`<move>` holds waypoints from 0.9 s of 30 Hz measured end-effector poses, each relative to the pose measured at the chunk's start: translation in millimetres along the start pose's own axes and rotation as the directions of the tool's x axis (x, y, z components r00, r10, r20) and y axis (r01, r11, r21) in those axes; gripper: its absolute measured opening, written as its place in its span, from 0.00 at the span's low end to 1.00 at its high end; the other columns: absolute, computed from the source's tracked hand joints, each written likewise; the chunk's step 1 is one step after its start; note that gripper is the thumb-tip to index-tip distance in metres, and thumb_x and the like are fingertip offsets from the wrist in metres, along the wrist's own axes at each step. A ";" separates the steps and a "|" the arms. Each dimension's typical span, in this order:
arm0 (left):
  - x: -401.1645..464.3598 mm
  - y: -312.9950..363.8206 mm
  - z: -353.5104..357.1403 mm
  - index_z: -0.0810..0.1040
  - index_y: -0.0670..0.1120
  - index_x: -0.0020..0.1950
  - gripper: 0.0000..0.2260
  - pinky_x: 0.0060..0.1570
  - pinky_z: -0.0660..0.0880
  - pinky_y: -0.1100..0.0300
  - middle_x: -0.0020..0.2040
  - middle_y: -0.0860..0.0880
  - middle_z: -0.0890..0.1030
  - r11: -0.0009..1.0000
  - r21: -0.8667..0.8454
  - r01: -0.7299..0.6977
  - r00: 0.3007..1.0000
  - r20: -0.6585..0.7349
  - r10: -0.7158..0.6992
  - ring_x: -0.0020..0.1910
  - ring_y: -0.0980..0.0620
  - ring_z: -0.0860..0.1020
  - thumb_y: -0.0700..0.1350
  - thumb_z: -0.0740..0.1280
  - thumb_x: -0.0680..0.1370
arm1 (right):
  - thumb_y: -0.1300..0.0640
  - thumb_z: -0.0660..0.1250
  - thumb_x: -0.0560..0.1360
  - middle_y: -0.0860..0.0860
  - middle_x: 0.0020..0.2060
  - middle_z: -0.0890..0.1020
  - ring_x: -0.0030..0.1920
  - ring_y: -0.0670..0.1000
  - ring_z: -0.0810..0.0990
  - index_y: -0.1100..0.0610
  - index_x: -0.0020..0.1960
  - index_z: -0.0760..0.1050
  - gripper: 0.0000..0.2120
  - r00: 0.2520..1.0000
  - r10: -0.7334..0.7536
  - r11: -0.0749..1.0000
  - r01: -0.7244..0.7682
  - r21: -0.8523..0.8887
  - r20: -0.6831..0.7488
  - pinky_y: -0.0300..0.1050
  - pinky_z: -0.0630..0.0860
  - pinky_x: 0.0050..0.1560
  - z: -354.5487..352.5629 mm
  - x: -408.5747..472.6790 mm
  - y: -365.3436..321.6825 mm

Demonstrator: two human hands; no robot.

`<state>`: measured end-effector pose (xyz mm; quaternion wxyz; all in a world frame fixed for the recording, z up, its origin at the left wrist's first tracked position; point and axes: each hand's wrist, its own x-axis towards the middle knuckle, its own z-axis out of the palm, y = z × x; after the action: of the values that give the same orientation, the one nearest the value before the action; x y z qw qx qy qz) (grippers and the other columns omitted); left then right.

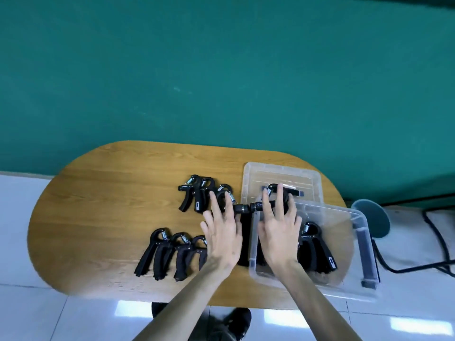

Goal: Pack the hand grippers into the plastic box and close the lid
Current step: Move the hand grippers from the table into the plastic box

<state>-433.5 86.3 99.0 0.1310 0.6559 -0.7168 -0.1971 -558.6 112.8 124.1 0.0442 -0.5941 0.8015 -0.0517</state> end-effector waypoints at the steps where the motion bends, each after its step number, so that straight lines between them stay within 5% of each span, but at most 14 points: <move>1: -3.0 9.3 3.8 0.51 0.49 0.82 0.28 0.56 0.66 0.46 0.81 0.39 0.47 1.000 0.004 -0.018 1.000 0.008 0.018 0.57 0.41 0.66 0.47 0.56 0.83 | 0.61 0.70 0.72 0.59 0.80 0.54 0.73 0.68 0.61 0.53 0.80 0.57 0.40 1.000 0.011 1.000 -0.011 -0.004 0.001 0.64 0.71 0.59 -0.8 -3.2 11.1; 7: -17.8 63.8 29.9 0.47 0.49 0.82 0.29 0.64 0.66 0.43 0.81 0.39 0.44 0.995 0.043 -0.093 0.992 0.086 0.089 0.62 0.41 0.66 0.48 0.57 0.84 | 0.59 0.70 0.73 0.58 0.80 0.55 0.72 0.66 0.61 0.54 0.79 0.59 0.37 0.994 0.109 0.994 -0.108 0.013 -0.033 0.63 0.71 0.57 -3.7 -19.1 73.7; 15: -32.1 110.8 73.0 0.56 0.47 0.81 0.28 0.55 0.69 0.45 0.80 0.36 0.53 0.976 0.107 -0.191 0.976 0.130 0.177 0.58 0.40 0.70 0.46 0.61 0.82 | 0.61 0.71 0.70 0.58 0.79 0.58 0.72 0.65 0.63 0.53 0.77 0.62 0.38 0.978 0.209 0.975 -0.208 0.072 -0.006 0.62 0.72 0.54 8.5 -34.5 139.7; 27: -31.2 110.3 129.2 0.55 0.48 0.81 0.28 0.54 0.67 0.48 0.81 0.37 0.52 0.973 0.201 -0.110 0.973 0.220 0.064 0.56 0.42 0.68 0.47 0.61 0.82 | 0.63 0.72 0.67 0.58 0.78 0.60 0.70 0.68 0.67 0.54 0.76 0.64 0.39 0.978 0.173 0.974 -0.187 0.129 0.116 0.66 0.73 0.54 57.0 -44.9 185.1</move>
<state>-586.0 138.4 36.5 -0.0083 0.6091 -0.7718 -0.1823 -713.5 207.5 43.0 0.1320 -0.5163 0.8431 -0.0722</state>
